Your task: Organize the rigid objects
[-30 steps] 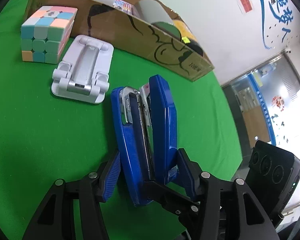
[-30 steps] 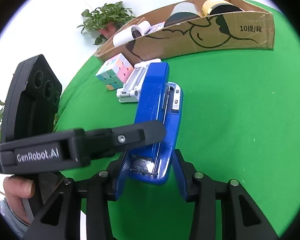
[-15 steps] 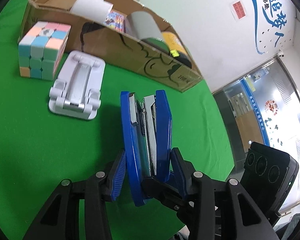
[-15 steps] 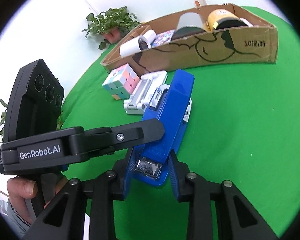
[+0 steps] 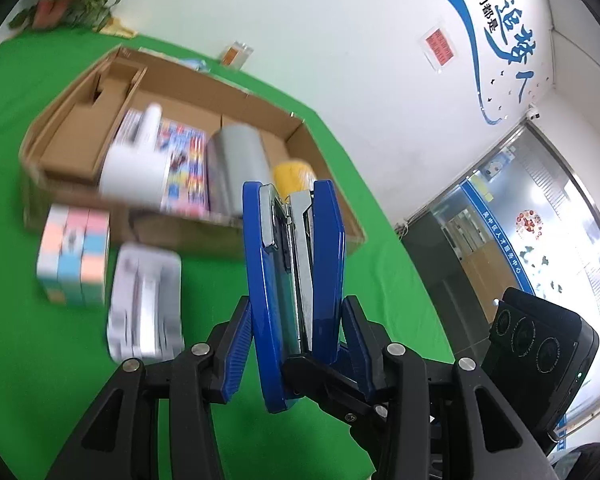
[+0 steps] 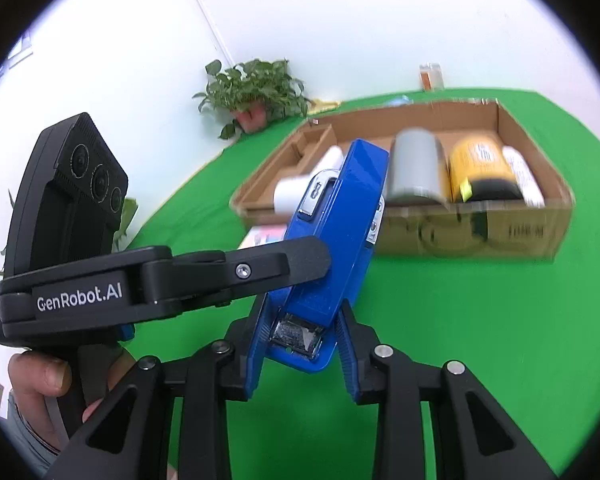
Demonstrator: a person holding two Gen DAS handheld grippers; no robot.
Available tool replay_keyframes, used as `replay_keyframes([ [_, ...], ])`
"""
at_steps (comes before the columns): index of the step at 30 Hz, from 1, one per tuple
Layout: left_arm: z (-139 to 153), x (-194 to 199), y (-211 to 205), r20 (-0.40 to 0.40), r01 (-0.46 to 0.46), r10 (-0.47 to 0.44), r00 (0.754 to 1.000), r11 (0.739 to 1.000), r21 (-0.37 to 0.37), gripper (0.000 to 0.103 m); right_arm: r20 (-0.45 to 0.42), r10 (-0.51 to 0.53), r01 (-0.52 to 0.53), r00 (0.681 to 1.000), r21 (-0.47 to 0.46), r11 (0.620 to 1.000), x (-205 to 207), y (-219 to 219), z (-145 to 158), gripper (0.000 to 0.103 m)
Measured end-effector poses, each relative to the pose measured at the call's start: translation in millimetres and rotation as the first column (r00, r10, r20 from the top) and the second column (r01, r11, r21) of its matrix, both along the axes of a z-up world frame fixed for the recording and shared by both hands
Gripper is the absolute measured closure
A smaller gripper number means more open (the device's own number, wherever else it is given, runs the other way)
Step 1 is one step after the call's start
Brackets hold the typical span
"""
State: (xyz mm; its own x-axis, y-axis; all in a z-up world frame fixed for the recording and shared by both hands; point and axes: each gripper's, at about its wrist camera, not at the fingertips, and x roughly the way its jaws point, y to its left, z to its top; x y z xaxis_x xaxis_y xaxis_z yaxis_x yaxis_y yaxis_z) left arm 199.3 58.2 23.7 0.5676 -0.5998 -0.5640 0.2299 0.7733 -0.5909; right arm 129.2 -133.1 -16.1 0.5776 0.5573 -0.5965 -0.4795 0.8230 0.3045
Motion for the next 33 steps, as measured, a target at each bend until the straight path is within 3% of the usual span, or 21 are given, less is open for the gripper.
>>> replay_keyframes([
  [9,31.6,84.8,16.6,0.022,-0.02,0.019,1.0,0.999,0.034,0.062,0.034,0.033,-0.033,0.999,-0.022,0.999,73.0,27.9,20.9,0.073],
  [19,11.7,179.9,39.5,-0.084,-0.026,0.025,0.996,1.0,-0.008,0.062,-0.036,0.055,-0.057,0.998,-0.076,0.995,148.6,44.9,12.7,0.073],
  [25,-12.6,203.2,41.9,-0.152,-0.009,0.013,0.988,1.0,0.023,0.061,-0.096,0.049,-0.058,0.994,-0.096,0.994,159.2,49.6,-4.1,0.073],
  [30,-11.7,203.4,29.4,-0.146,0.01,0.005,0.989,0.995,0.101,0.058,-0.083,0.026,-0.036,0.996,-0.125,0.991,156.5,52.5,-5.8,0.072],
  [33,-8.6,200.6,23.2,-0.146,0.02,0.0,0.989,0.991,0.135,0.052,-0.083,0.01,-0.02,0.997,-0.127,0.992,153.5,53.0,-4.1,0.068],
])
